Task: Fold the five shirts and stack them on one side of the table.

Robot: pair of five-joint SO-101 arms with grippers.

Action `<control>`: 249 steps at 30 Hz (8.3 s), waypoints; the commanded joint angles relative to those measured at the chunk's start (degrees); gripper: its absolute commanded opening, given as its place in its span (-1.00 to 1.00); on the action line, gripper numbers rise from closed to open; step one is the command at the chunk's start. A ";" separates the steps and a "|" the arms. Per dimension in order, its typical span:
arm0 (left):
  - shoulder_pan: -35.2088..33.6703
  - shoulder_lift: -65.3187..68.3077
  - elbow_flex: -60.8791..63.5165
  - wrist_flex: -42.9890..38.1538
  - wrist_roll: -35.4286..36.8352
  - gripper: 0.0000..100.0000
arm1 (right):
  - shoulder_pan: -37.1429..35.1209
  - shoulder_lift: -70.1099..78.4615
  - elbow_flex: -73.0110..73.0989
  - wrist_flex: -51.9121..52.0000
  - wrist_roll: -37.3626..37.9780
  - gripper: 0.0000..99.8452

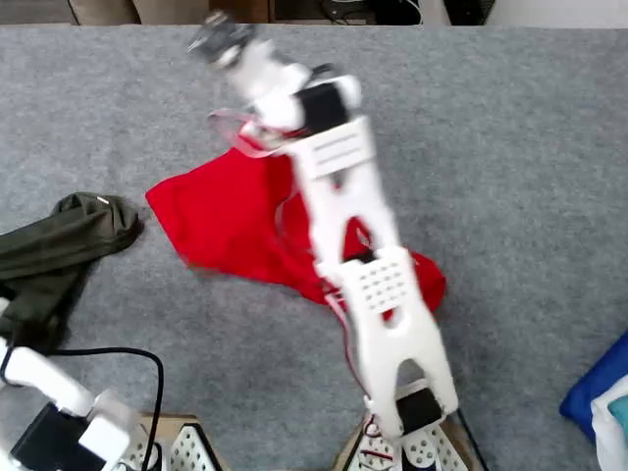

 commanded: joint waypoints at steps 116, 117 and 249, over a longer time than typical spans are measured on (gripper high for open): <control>62.24 91.74 -112.88 10.46 26.64 -0.64 | 32.66 23.87 -0.48 -16.44 -9.67 -0.99; 62.24 91.74 -112.88 10.46 26.64 -0.65 | 32.66 23.87 -0.48 -16.44 -9.67 -0.99; 56.18 -23.96 -62.07 26.20 8.26 -0.96 | 25.89 -63.96 13.58 -16.09 7.38 -0.99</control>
